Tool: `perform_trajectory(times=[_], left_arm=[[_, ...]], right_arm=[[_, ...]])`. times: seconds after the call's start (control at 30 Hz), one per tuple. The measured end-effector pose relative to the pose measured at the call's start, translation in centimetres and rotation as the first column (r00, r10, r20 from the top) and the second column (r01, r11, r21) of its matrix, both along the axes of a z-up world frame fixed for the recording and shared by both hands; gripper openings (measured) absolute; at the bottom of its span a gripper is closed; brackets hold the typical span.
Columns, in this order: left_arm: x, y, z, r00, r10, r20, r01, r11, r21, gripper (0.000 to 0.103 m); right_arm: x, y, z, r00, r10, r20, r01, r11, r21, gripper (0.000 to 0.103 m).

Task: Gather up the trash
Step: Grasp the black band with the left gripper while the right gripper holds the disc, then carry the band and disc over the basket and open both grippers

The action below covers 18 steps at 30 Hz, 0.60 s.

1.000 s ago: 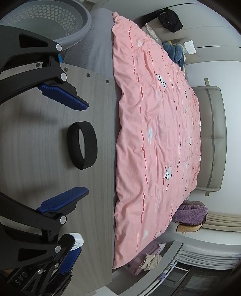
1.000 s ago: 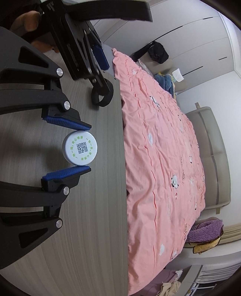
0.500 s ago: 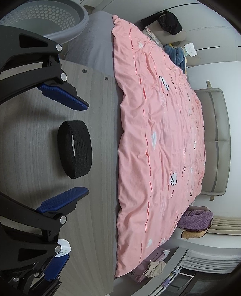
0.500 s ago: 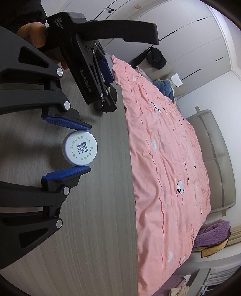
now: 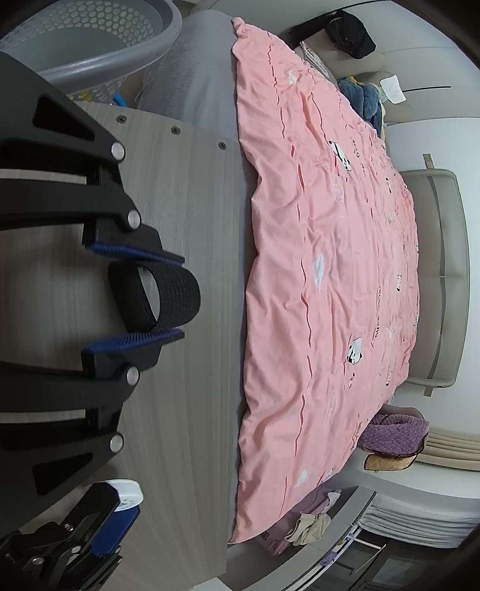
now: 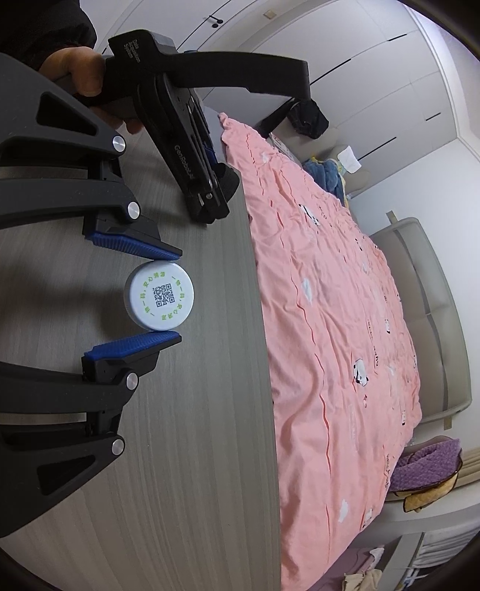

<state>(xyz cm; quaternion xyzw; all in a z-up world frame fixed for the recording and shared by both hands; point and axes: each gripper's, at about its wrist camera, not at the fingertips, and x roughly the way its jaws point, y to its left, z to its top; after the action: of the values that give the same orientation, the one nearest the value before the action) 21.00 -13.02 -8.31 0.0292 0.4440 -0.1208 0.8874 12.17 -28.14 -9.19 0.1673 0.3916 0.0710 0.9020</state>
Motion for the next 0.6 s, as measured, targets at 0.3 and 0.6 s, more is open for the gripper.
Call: perform_trajectory(times=[0.3, 0.6], left_arm=[[-2.6, 2.0, 1.5, 1.000, -0.022, -0.010, 0.022, 0.999, -0.032, 0.013], [-5.8, 6.1, 3.2, 0.999, 0.018, 0.030, -0.017, 1.000, -0.014, 0.013]], right_arm=[[-0.5, 0.8, 0.3, 1.000, 0.014, -0.005, -0.014, 1.000, -0.010, 0.039], [-1.5, 3.9, 2.0, 0.998, 0.055, 0.015, -0.055, 0.998, -0.037, 0.039]])
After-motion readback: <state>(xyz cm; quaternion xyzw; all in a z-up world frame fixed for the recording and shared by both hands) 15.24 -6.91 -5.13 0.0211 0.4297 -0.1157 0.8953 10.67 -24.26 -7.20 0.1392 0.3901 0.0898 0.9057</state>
